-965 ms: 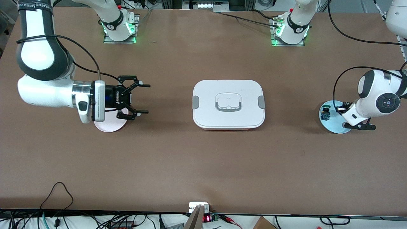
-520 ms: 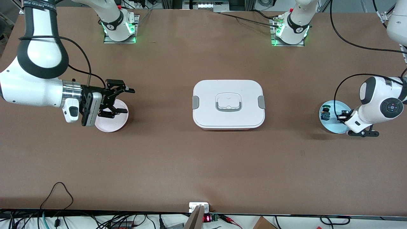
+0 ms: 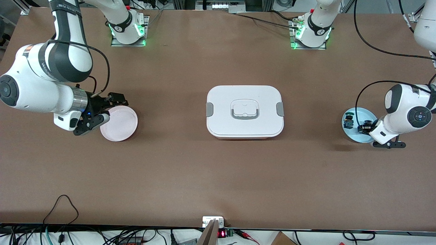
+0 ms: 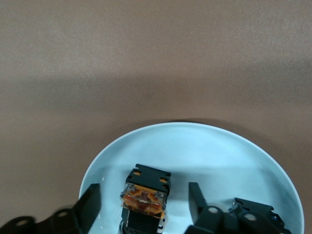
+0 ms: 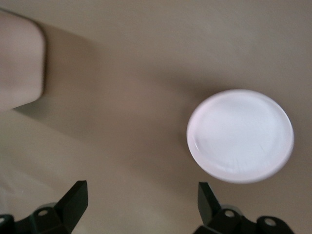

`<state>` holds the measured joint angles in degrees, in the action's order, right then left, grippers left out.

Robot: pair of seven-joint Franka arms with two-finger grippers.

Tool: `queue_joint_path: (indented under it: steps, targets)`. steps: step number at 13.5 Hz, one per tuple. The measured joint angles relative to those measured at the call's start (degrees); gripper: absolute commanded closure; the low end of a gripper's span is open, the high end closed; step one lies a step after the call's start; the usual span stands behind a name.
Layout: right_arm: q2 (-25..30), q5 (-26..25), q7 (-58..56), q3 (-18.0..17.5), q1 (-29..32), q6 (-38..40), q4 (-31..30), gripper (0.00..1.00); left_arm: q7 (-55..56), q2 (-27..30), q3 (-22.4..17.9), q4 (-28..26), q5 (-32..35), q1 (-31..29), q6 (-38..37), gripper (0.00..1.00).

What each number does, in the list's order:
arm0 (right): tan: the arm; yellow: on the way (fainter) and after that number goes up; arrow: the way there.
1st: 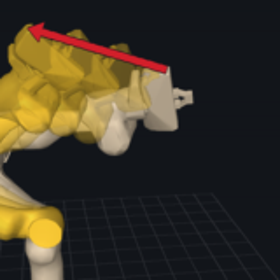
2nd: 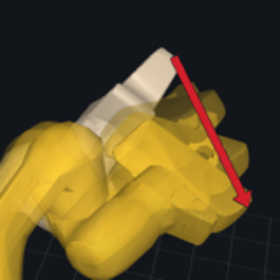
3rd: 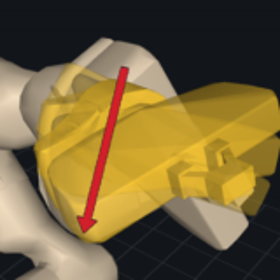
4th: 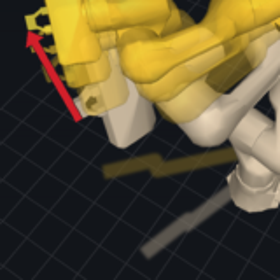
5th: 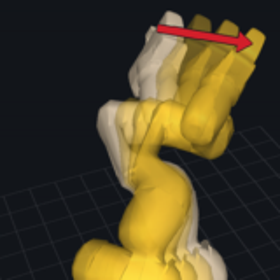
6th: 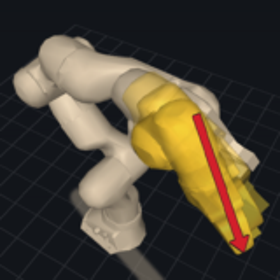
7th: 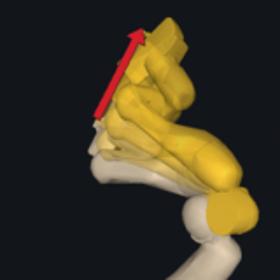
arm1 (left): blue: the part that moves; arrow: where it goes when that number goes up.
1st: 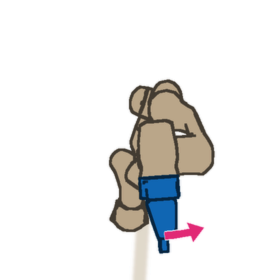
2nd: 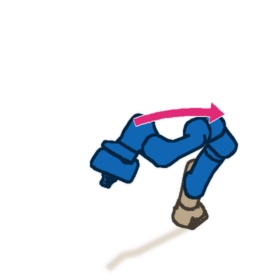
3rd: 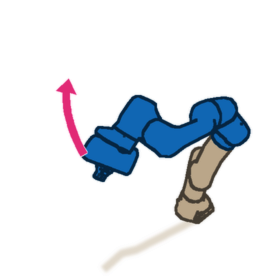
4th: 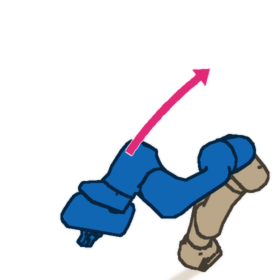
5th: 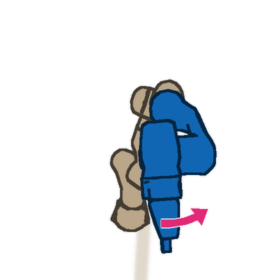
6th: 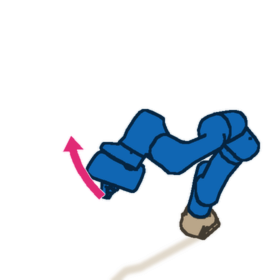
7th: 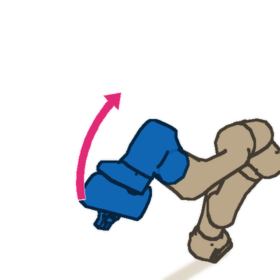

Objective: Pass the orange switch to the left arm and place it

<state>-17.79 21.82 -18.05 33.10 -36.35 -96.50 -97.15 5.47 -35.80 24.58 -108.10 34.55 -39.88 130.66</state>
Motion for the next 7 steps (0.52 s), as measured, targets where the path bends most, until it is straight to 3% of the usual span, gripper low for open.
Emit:
queue_joint_path:
  steps: [2, 4, 7]
  targets:
    - [0.44, -4.25, 9.16, -0.17, -0.03, 3.92, 0.93, 0.00, -1.41, 0.35, 0.09, 1.18, 0.00, -0.61, 0.01, 0.00]
    - [0.59, -11.91, 13.17, -0.37, -0.33, 8.47, 3.63, 0.00, -3.72, 1.67, 1.18, 3.01, 0.00, -2.45, 0.08, 0.00]
    - [0.93, -19.45, 13.71, 0.06, 0.20, 11.28, 8.10, 0.00, -8.39, 6.21, 6.30, 4.84, 0.00, -5.18, -1.34, 0.00]
